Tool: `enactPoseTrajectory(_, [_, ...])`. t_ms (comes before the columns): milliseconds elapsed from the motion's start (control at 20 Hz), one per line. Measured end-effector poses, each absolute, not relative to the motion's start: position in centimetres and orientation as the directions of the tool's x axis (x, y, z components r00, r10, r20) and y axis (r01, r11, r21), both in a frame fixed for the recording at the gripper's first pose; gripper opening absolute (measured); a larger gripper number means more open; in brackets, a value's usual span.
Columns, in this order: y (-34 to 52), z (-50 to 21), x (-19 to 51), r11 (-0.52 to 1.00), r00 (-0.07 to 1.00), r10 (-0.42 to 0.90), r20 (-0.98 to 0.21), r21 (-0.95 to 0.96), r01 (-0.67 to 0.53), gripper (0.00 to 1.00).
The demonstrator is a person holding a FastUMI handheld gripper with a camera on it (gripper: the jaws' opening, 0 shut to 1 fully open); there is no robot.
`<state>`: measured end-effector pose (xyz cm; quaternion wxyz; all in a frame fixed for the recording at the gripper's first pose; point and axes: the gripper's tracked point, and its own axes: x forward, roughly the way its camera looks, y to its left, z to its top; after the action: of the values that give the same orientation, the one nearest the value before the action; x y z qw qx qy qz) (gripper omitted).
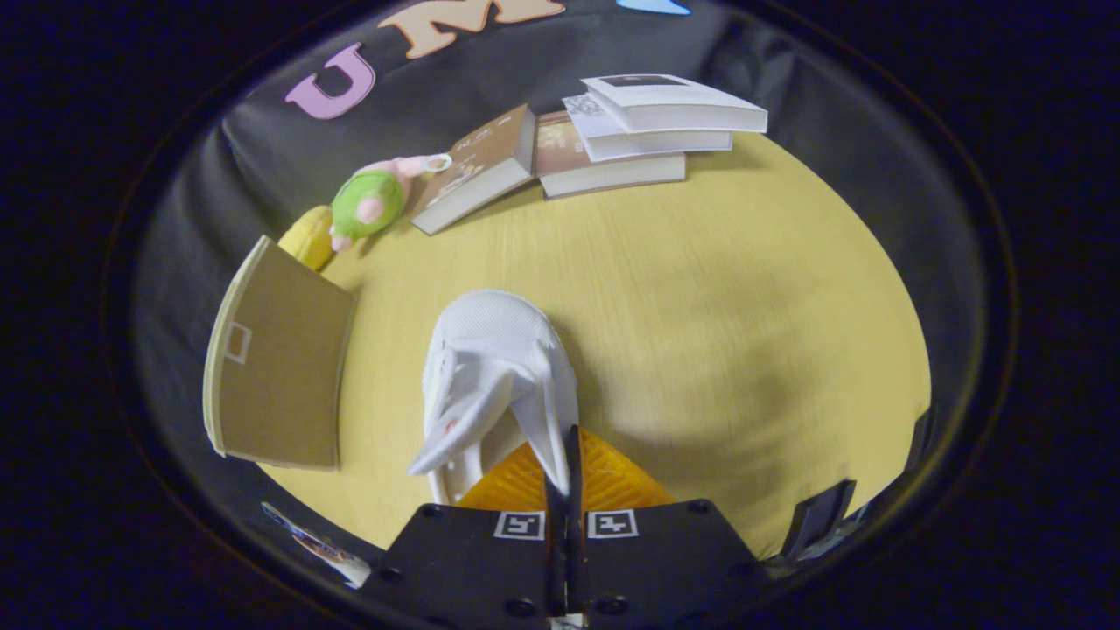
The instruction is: Open the storage box then place both shoes into the box .Put the left shoe in first, then the right shoe, with the right side of both shoes facing outward in a uniform manner.
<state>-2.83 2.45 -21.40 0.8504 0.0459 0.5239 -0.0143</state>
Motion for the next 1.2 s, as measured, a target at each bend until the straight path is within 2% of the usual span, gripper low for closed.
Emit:
enactPoseTrajectory(350, [11.3,-14.6,-3.2,0.941,0.484,0.275,-0.831,0.336,0.043,0.04])
enactPoseTrajectory(700, [19.4,-6.8,-2.2,0.916,0.552,0.371,-0.747,0.394,-0.082,0.04])
enactPoseTrajectory(950, [27.4,-5.9,-2.7,0.89,0.5,0.448,-0.741,0.422,-0.172,0.04])
enactPoseTrajectory(1200, [34.4,-8.2,-2.0,0.87,0.442,0.492,-0.75,0.439,-0.225,0.04])
